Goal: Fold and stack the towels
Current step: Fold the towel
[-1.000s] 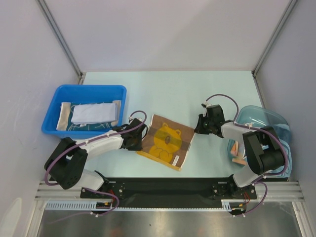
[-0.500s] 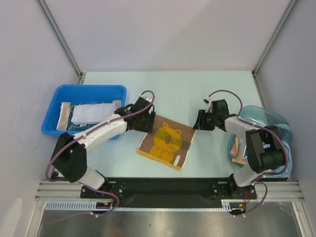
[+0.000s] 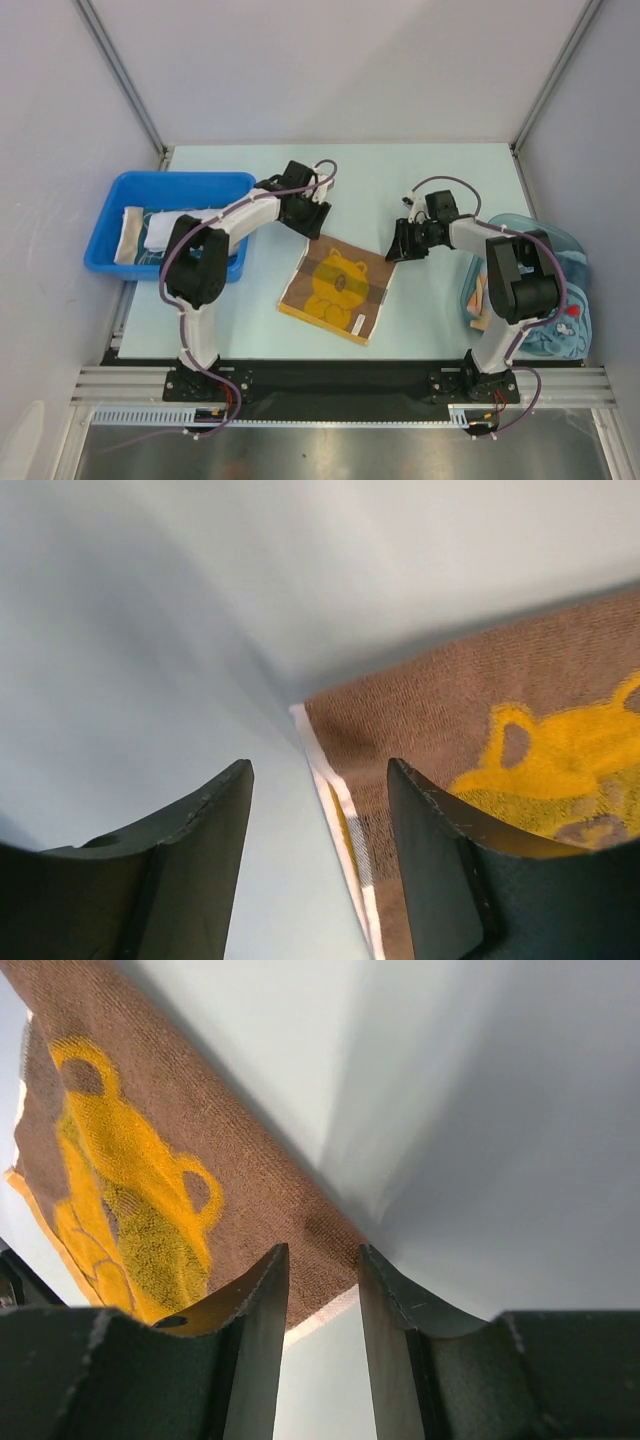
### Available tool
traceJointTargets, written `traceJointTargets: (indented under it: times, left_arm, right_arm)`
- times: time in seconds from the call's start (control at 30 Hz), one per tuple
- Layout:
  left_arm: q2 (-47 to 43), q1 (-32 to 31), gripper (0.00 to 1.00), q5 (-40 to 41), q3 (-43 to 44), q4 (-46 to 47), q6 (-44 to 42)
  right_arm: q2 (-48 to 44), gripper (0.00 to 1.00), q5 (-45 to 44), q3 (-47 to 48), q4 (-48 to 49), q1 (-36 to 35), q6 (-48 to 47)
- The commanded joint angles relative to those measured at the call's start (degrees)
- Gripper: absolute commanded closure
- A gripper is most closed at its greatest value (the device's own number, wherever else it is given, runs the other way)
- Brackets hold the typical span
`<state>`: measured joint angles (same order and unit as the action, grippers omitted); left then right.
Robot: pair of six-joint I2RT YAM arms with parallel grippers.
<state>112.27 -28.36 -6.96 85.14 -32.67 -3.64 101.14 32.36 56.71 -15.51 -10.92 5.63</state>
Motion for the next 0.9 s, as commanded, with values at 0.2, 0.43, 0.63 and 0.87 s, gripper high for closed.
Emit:
traceJointTargets:
  times: [0.2, 0.43, 0.63, 0.87]
  left_arm:
    - [7.78, 1.46, 0.39, -8.68, 9.25, -0.38, -8.93]
    - [11.30, 1.38, 0.43, -8.69, 11.45, -1.43, -10.33]
    - [13.06, 1.38, 0.47, -6.75, 13.64, -2.05, -11.30]
    - [14.38, 1.46, 0.52, -7.01, 14.52, -3.19, -12.27]
  right_arm:
    - [1.34, 0.61, -1.59, 2.79, -4.62, 0.63, -5.01]
    - [0.72, 0.60, -2.65, 3.41, -5.50, 1.16, -4.92]
    - [0.81, 0.56, -2.83, 3.41, -5.50, 1.08, -4.66]
    - [1.25, 0.65, -4.50, 2.44, -6.46, 0.90, -5.37]
